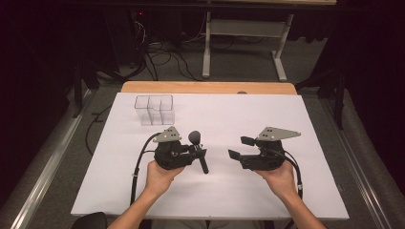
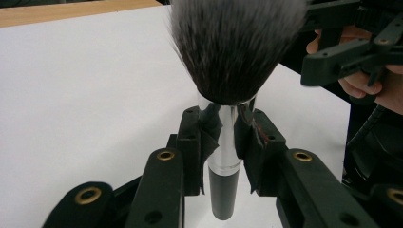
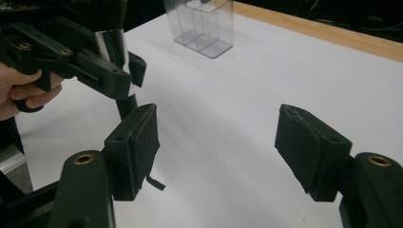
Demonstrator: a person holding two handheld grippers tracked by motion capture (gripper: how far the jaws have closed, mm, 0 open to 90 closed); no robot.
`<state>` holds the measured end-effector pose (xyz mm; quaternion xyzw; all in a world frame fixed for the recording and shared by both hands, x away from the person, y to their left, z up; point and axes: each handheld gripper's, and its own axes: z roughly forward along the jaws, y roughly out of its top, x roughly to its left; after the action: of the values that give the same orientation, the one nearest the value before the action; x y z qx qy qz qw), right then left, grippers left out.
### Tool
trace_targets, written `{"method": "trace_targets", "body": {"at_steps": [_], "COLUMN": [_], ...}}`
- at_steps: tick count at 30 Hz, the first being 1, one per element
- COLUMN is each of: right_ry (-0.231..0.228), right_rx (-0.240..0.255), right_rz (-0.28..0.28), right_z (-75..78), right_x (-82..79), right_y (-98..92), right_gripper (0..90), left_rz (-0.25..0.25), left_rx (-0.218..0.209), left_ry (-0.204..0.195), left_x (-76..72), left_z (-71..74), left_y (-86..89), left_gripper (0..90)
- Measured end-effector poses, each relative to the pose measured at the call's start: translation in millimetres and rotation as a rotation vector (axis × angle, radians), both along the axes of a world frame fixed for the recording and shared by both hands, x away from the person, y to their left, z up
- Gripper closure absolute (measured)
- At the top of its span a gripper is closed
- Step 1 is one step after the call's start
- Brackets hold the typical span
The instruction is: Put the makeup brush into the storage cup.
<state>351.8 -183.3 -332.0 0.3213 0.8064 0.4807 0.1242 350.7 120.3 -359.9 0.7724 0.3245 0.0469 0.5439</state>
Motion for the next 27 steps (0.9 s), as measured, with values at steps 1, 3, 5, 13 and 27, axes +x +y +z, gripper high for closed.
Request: {"method": "trace_targets", "body": {"at_steps": [1, 3, 5, 13, 27], "right_ry": [-0.005, -0.008, -0.012, -0.025, -0.062], "right_rx": [0.004, 0.009, 0.016, 0.036, 0.057], "right_rz": [-0.009, -0.026, -0.043, -0.123, -0.202], "right_z": [0.8, 1.8, 2.1, -4.2, -12.3], "right_x": [1.0, 2.3, 2.8, 4.8, 3.3], "right_y": [-4.9, -11.8, -20.0, -48.5, -77.5], "right_gripper": [32.6, 32.0, 31.1, 31.2, 30.6], "left_rz": [0.002, 0.003, 0.003, 0.009, 0.031], "left_rx": [0.002, 0.006, 0.011, 0.020, 0.024], "left_ry": [0.000, 0.000, -0.002, -0.006, -0.012], "left_x": [0.2, 0.1, -0.1, -0.1, -0.8], "left_z": [0.0, 0.0, 0.3, 1.4, 6.5], "left_y": [0.1, 0.4, 1.1, 4.0, 15.0], "left_gripper": [70.6, 70.5, 70.6, 70.6, 70.6]}}
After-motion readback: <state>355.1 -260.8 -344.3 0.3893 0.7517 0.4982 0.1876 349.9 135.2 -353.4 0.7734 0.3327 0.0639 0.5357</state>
